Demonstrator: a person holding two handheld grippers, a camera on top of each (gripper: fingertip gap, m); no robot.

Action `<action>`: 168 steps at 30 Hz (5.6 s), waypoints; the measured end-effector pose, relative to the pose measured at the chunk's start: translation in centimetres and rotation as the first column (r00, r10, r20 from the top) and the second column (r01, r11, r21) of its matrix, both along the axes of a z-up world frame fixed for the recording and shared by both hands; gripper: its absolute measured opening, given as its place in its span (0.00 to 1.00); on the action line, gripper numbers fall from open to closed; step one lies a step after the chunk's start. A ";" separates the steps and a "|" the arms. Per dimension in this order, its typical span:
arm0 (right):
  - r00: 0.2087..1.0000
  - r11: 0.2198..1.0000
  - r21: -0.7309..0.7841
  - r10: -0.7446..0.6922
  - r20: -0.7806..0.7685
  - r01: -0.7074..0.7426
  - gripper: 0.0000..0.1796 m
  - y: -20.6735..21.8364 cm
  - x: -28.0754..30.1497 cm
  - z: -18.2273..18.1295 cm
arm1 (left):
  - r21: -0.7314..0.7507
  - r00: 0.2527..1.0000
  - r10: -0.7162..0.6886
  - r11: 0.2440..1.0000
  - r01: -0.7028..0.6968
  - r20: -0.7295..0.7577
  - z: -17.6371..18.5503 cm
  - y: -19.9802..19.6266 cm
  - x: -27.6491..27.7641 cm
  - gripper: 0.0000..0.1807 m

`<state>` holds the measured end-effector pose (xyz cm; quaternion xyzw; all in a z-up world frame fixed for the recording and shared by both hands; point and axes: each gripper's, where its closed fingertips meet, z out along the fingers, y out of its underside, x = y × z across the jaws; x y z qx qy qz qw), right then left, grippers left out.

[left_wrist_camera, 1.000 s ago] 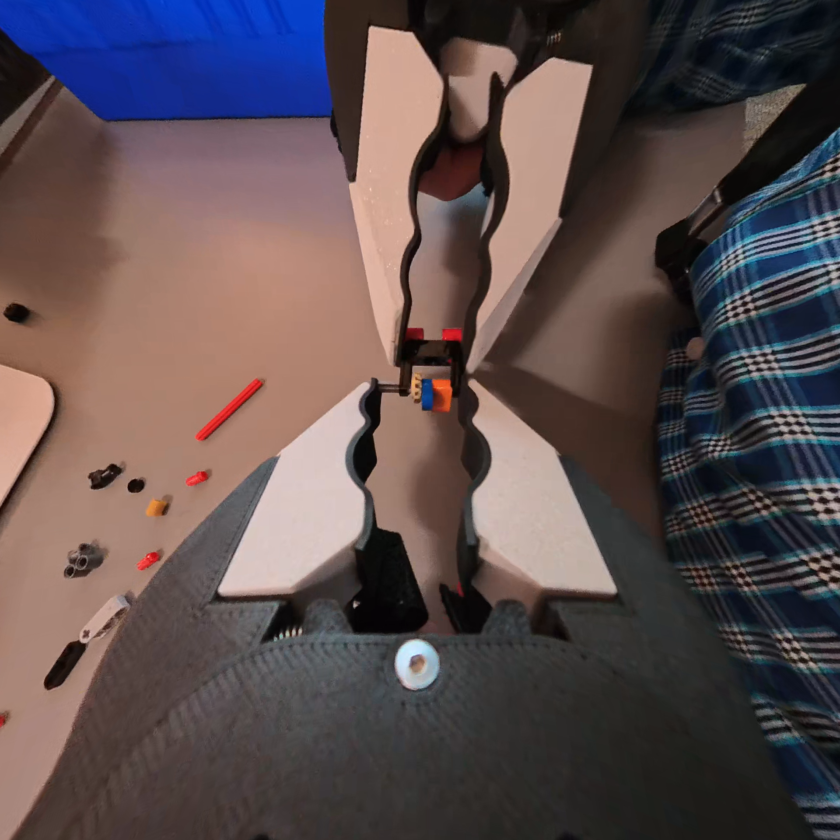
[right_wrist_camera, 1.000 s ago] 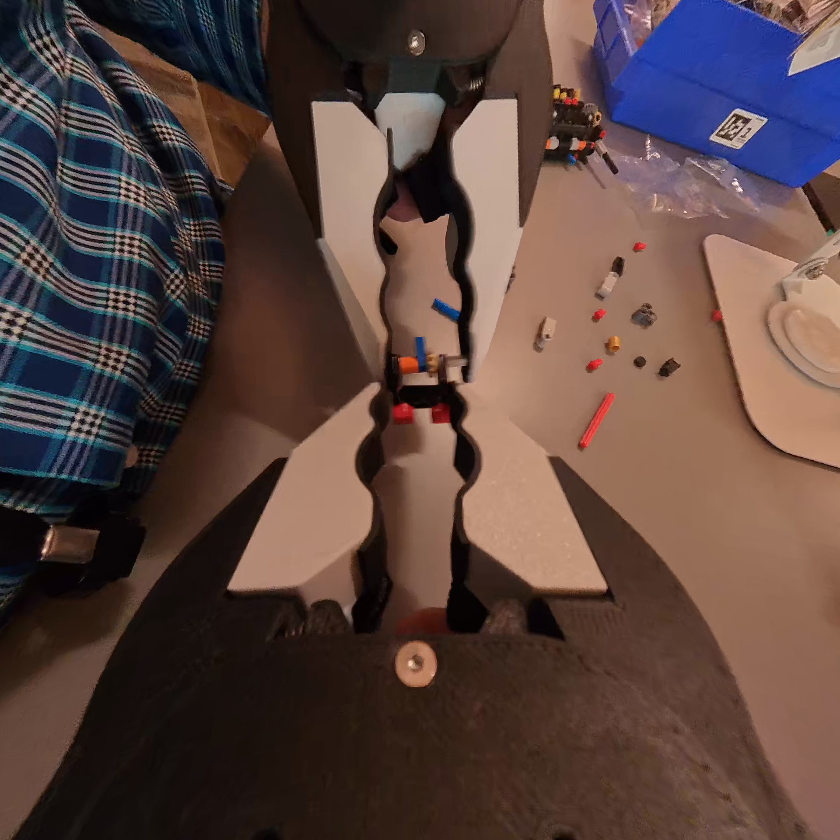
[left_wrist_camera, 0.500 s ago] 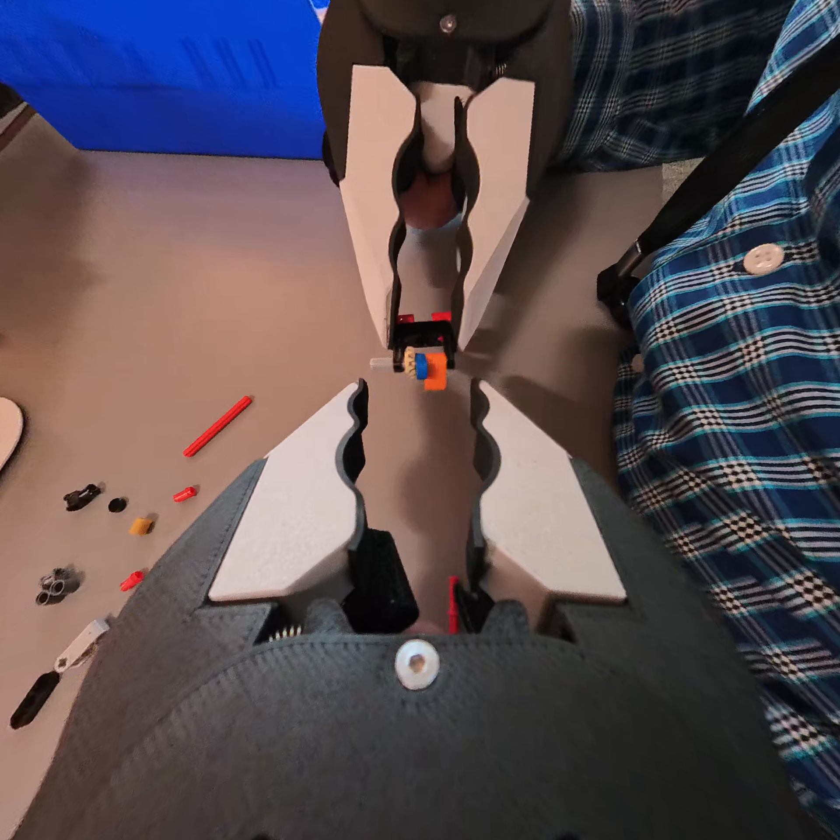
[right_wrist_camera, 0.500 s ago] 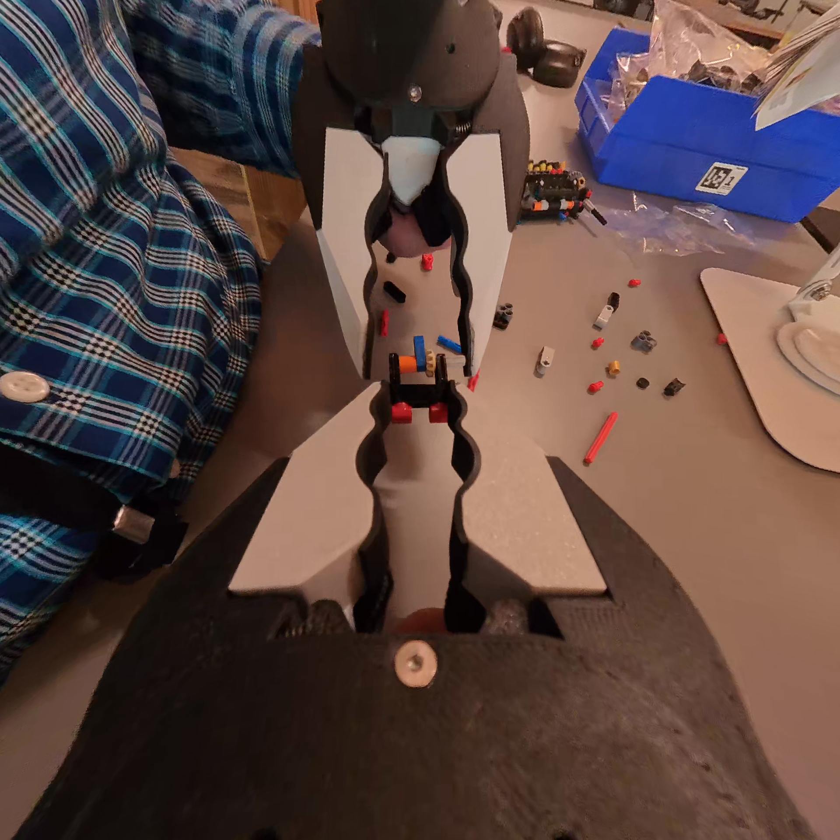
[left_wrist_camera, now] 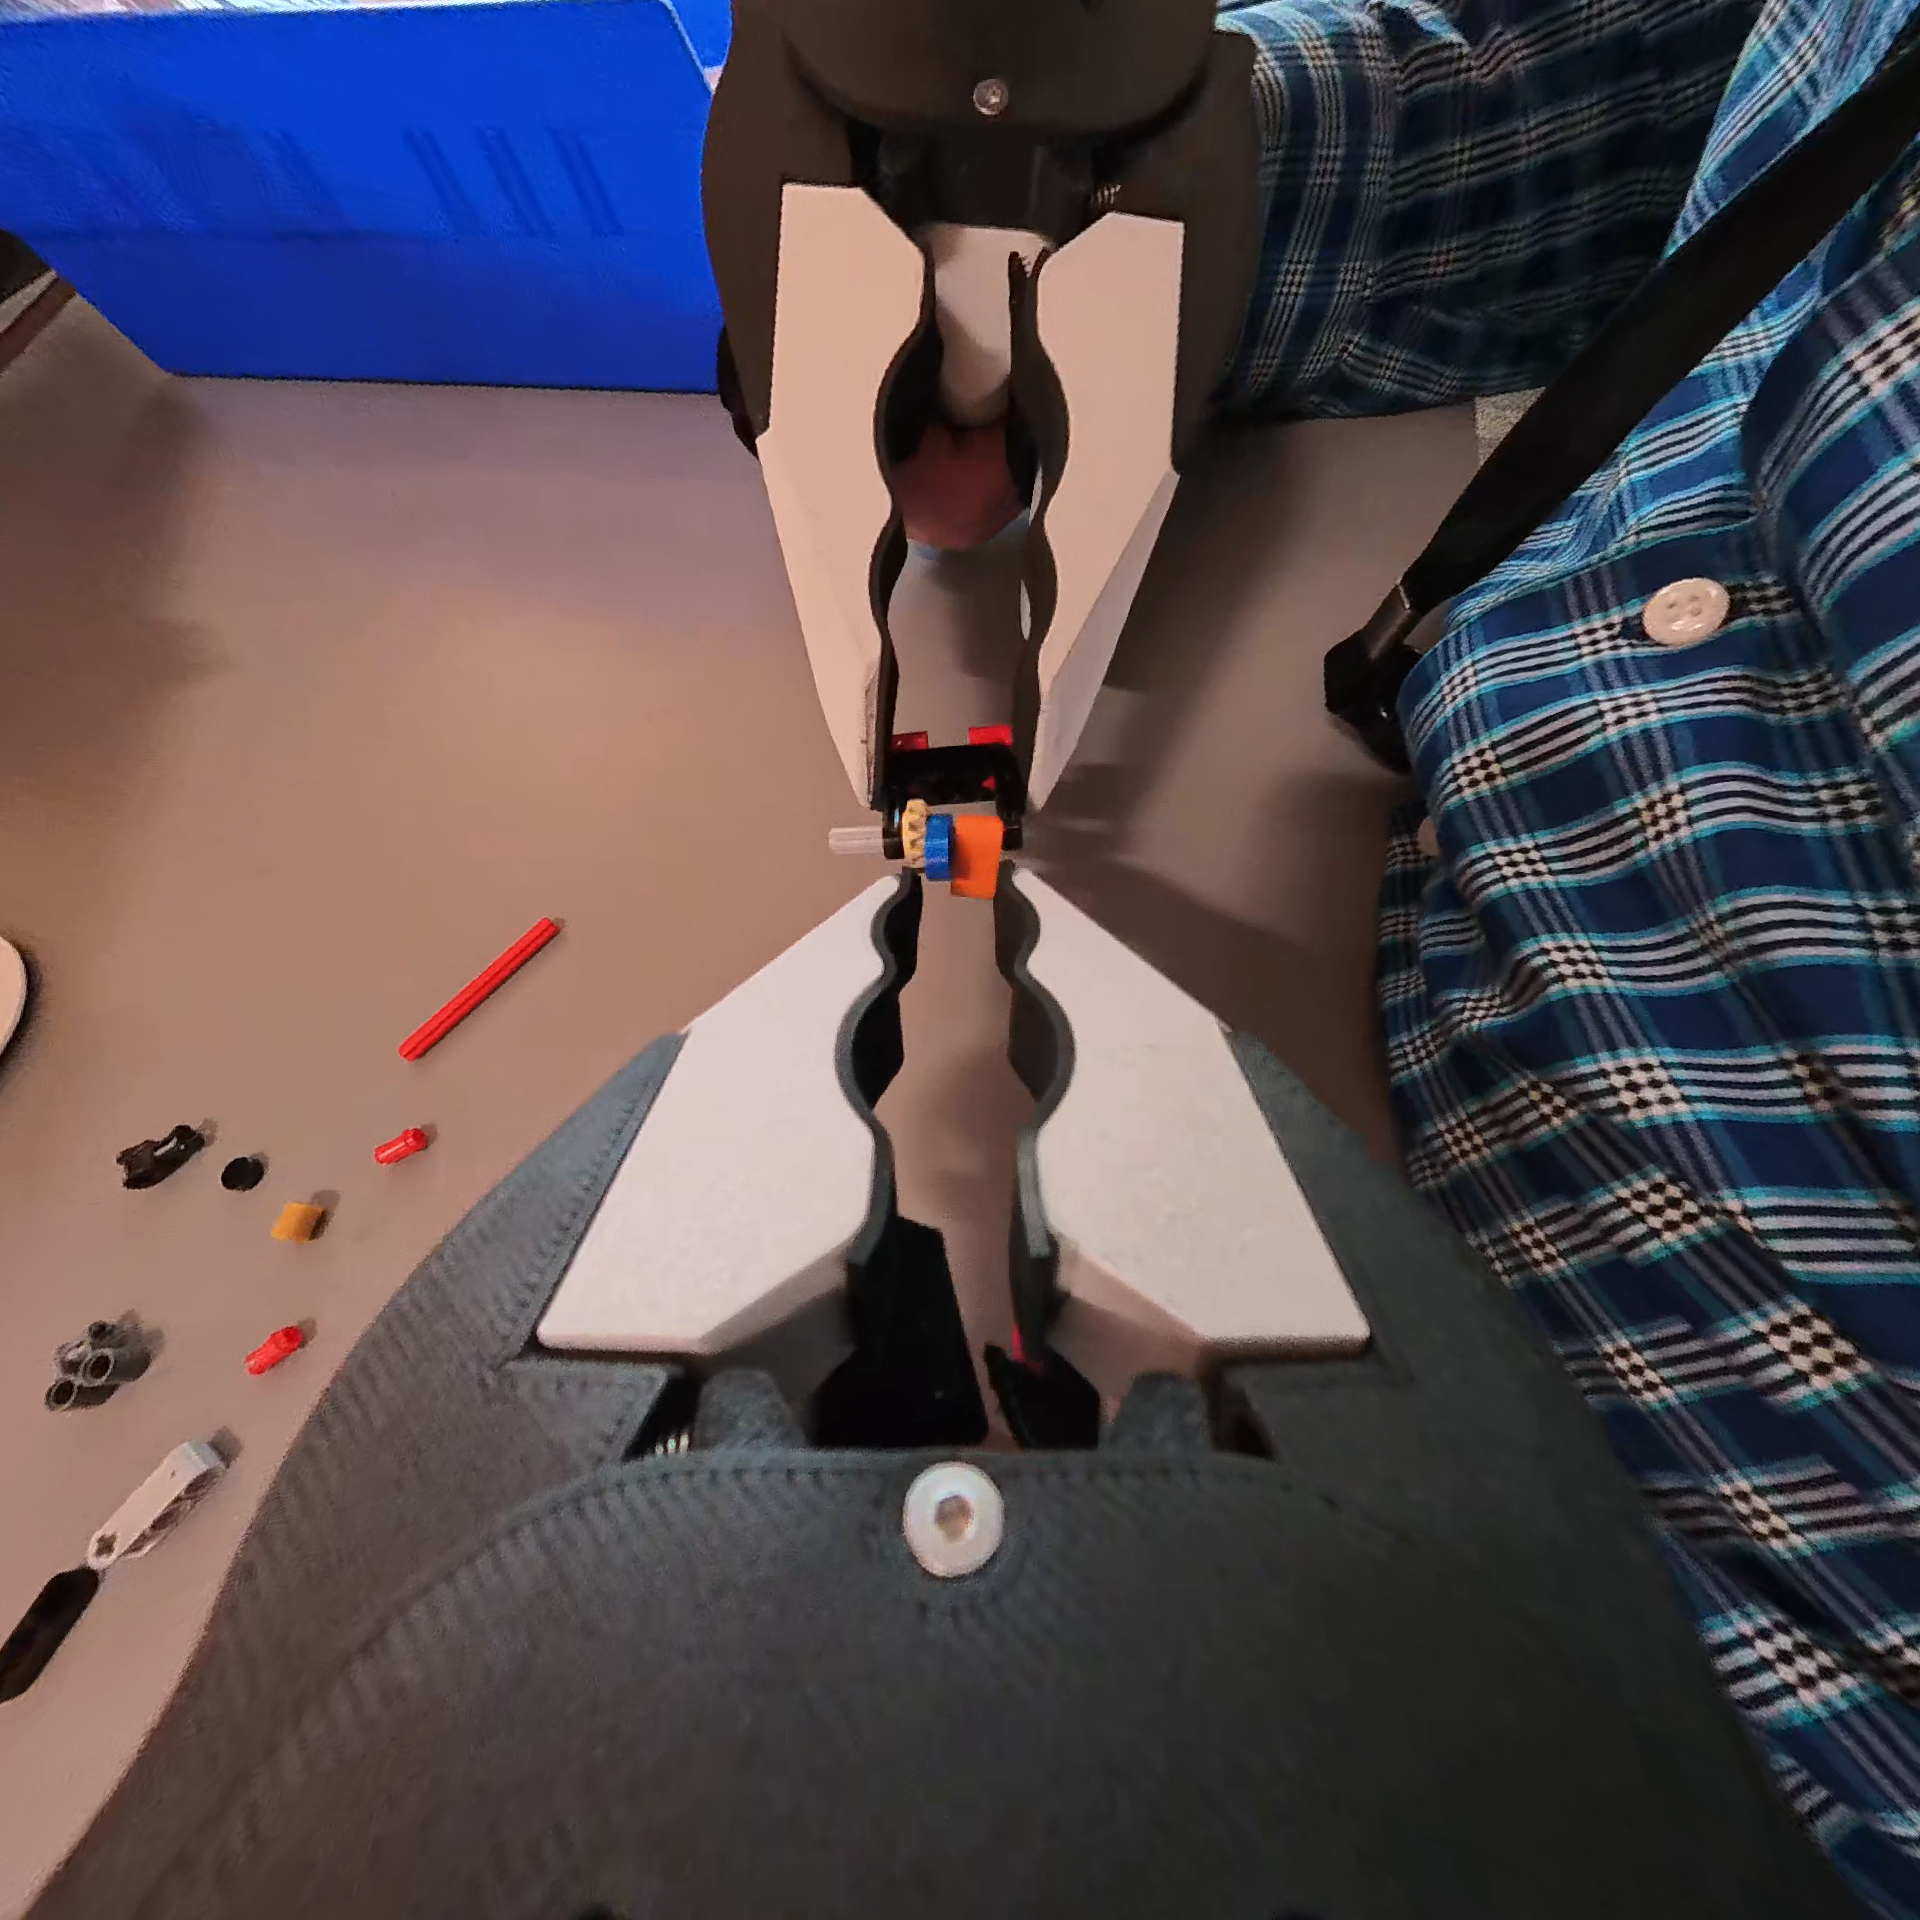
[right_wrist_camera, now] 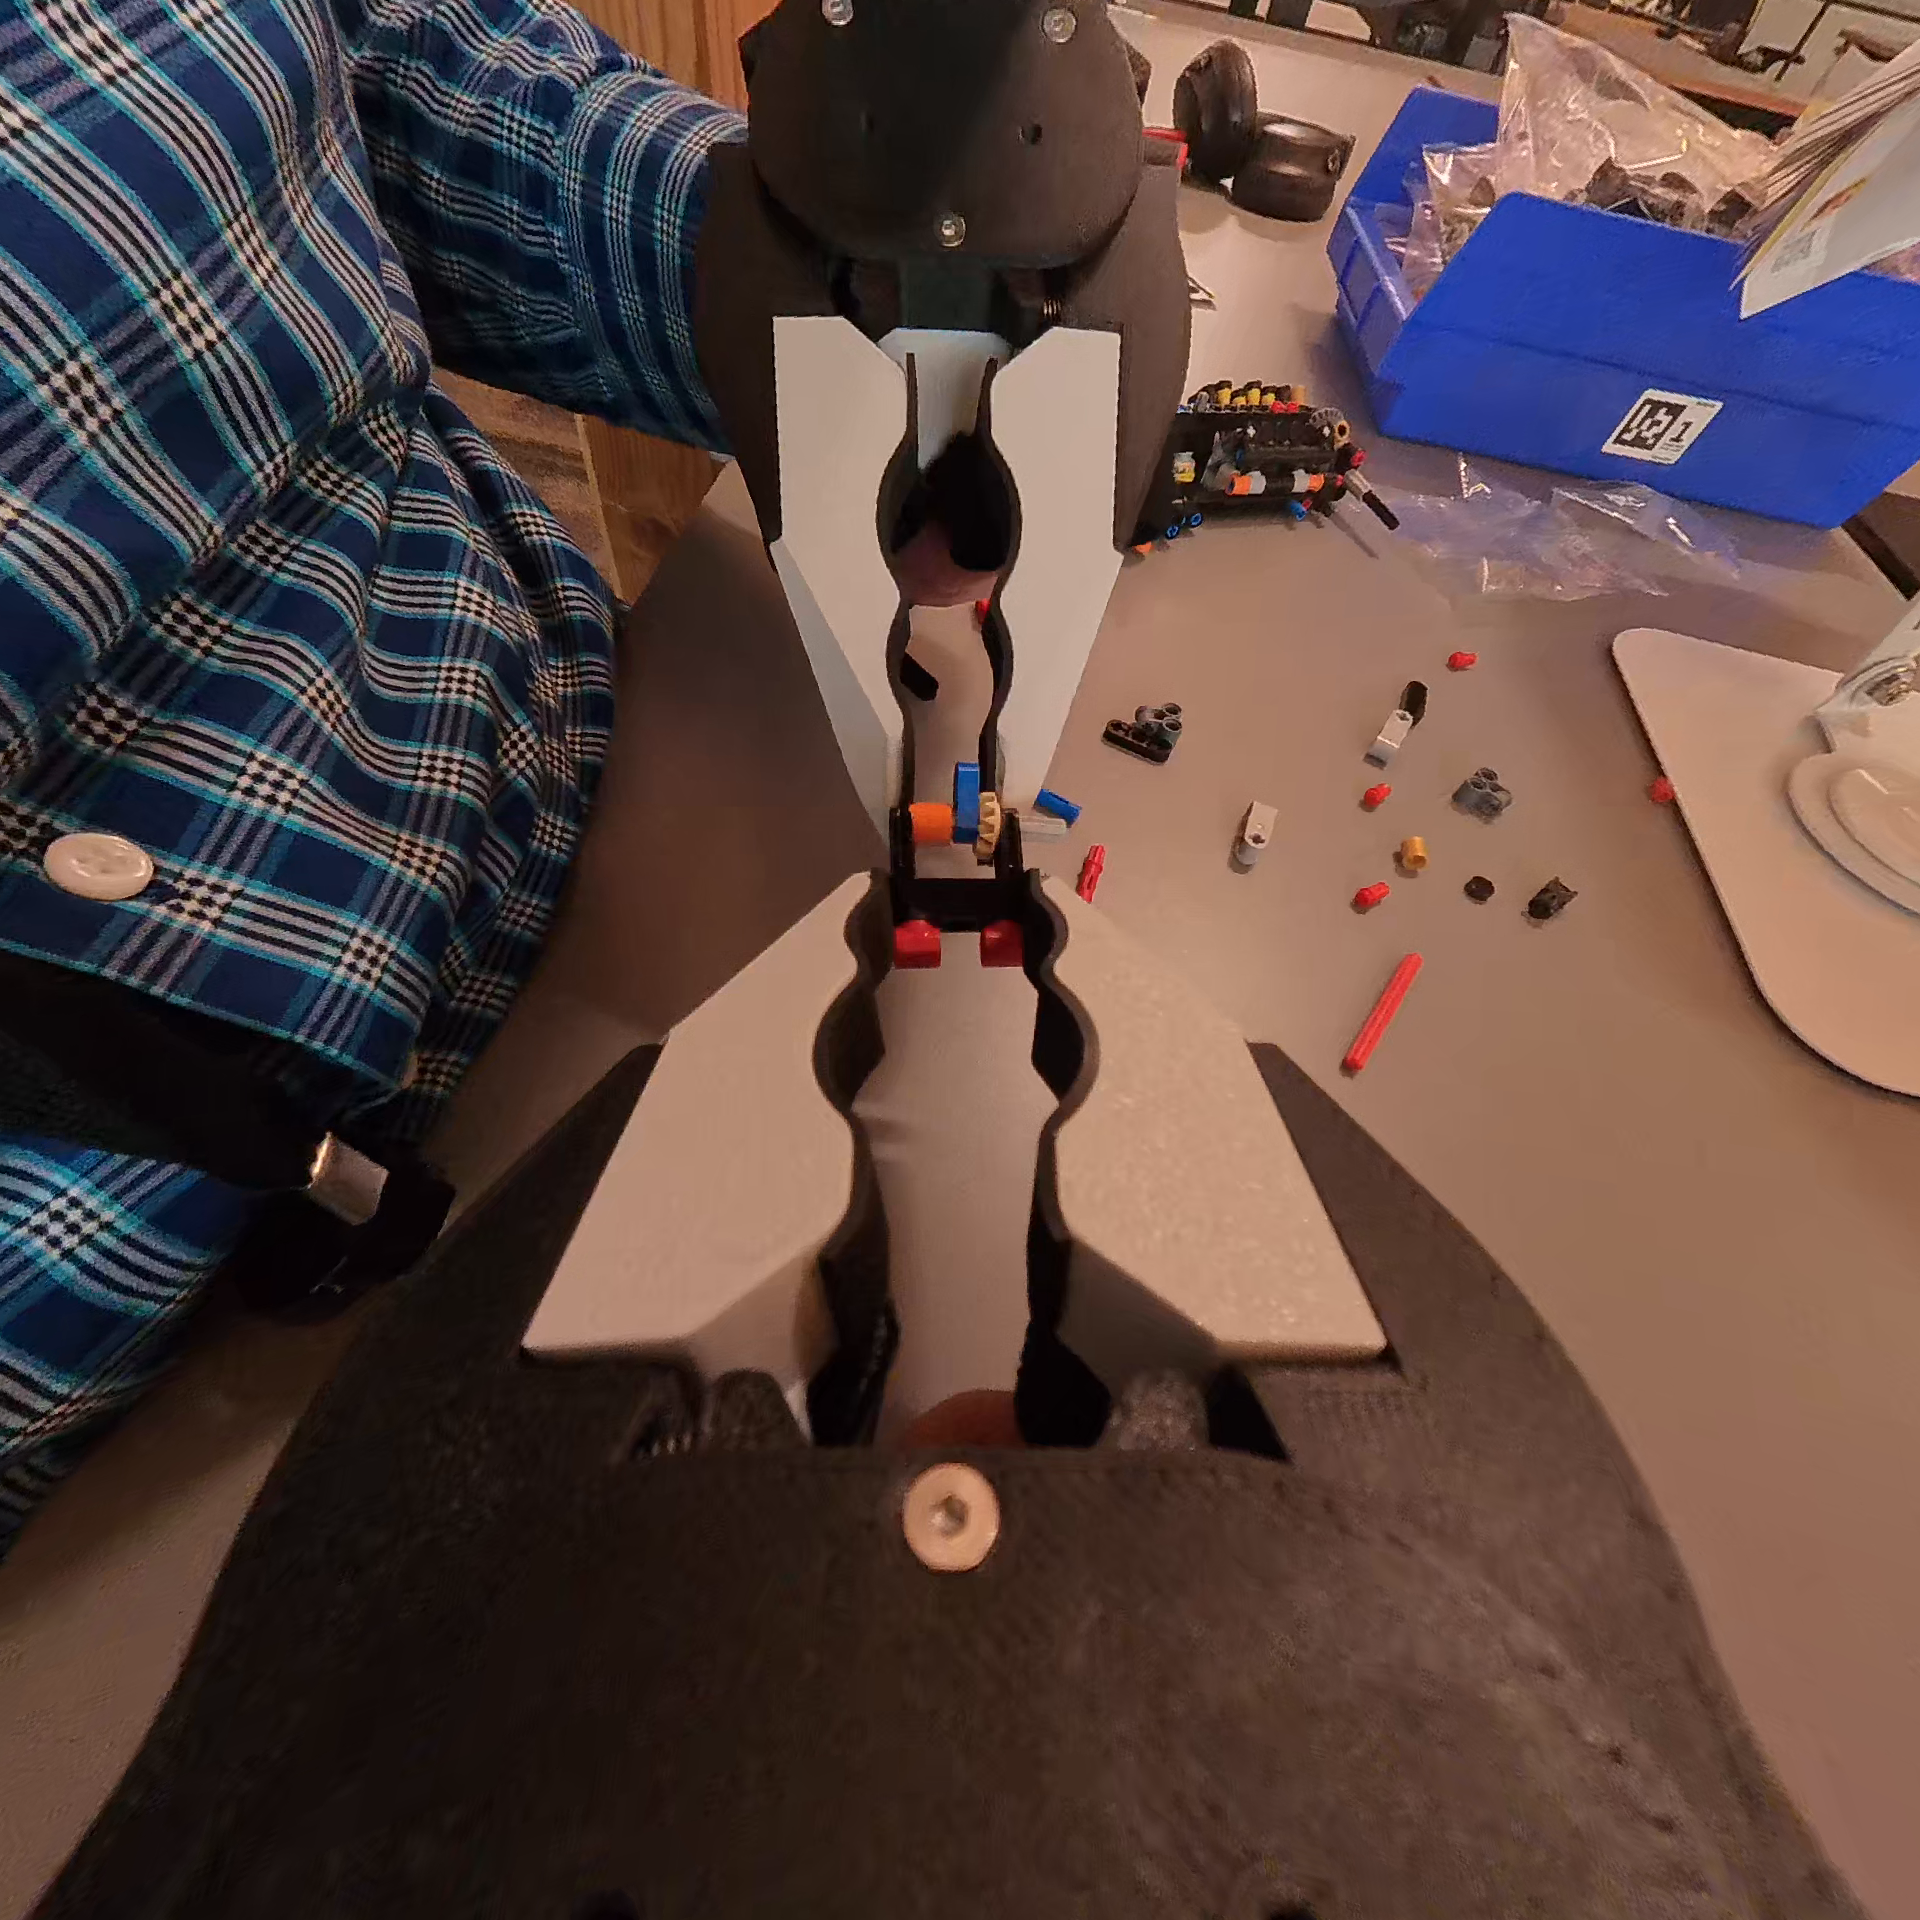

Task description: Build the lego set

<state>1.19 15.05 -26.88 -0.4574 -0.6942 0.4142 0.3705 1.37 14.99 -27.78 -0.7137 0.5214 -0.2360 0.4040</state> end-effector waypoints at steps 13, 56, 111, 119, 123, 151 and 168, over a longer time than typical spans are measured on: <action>0.998 0.988 0.149 -0.044 -0.034 0.049 0.12 0.2 -0.1 0.7 | -0.089 0.992 0.049 0.995 -0.038 0.118 0.7 0.0 0.1 0.04; 0.991 0.932 0.339 -0.113 -0.070 0.130 0.12 0.7 -0.1 1.8 | -0.054 0.988 0.041 0.998 -0.033 0.152 2.1 0.2 0.2 0.08; 0.993 0.992 0.120 -0.032 -0.112 0.045 0.13 0.1 0.0 2.7 | 0.037 0.992 0.009 0.999 -0.014 0.124 3.3 0.4 1.0 0.27; 0.993 0.993 0.110 -0.038 -0.116 0.051 0.13 0.2 0.0 2.8 | 0.088 0.996 -0.021 0.996 0.014 0.083 3.6 0.3 1.5 0.18; 0.993 0.993 0.109 -0.035 -0.113 0.047 0.13 0.2 0.1 2.7 | 0.126 0.998 0.005 0.992 -0.013 0.062 3.7 0.8 1.3 0.24; 0.996 0.995 0.093 -0.012 -0.094 0.021 0.13 -0.1 0.2 2.1 | 0.178 0.999 -0.045 0.983 0.047 -0.013 3.2 -0.1 1.4 0.13; 0.991 0.992 0.109 -0.047 -0.123 0.061 0.20 0.6 0.1 2.7 | 0.158 0.997 -0.068 0.985 0.062 0.029 3.2 -0.2 1.6 0.04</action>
